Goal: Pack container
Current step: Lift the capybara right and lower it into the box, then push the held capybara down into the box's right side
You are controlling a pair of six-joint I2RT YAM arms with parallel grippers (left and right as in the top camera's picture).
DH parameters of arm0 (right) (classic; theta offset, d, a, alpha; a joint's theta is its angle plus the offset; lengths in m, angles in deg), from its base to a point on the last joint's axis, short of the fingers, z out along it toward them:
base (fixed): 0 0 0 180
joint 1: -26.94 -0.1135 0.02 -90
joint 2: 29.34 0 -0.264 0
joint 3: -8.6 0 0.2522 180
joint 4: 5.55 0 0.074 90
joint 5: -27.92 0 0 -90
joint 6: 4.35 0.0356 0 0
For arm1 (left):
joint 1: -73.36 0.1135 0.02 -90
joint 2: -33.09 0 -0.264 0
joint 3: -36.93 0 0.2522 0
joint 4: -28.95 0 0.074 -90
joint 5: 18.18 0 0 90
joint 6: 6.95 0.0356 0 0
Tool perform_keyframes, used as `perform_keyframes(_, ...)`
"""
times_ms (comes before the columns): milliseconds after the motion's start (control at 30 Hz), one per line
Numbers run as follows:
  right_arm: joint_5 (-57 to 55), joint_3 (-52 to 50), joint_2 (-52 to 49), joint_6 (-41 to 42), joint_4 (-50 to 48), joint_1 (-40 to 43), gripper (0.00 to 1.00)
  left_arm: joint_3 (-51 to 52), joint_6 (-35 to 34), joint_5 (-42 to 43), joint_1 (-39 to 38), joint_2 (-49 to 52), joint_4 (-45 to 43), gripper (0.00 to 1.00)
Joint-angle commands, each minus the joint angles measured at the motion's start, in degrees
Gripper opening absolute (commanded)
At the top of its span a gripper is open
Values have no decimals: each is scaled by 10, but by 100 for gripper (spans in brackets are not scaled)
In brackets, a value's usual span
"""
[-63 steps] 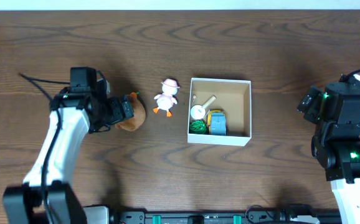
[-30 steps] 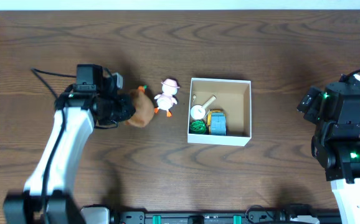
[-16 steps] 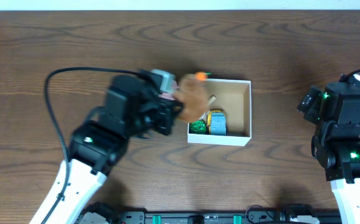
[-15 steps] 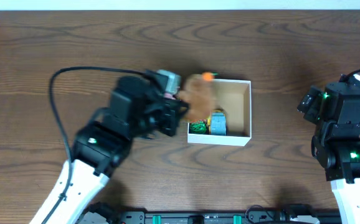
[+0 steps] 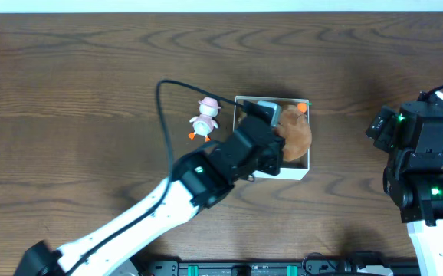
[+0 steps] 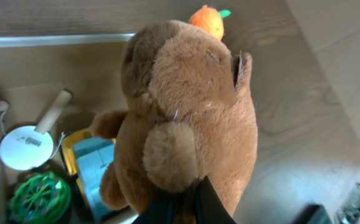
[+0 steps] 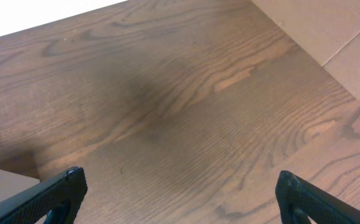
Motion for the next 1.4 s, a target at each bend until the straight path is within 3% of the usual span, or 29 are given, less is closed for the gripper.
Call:
perform_keyframes(0, -10, 5, -1, -7, -1, 4, 99, -9, -19, -41, -5, 32, -18, 6)
perform_keyframes(1200, -10, 5, -1, -7, 0, 4, 99, -9, -7, -41, -19, 193, -19, 6)
perform_keyframes(1267, -10, 5, -1, -7, -1, 4, 99, -9, 5, -41, -19, 193, -19, 7)
perform_keyframes(1367, -10, 5, -1, -7, -1, 4, 99, -9, 24, -41, -18, 193, -19, 17)
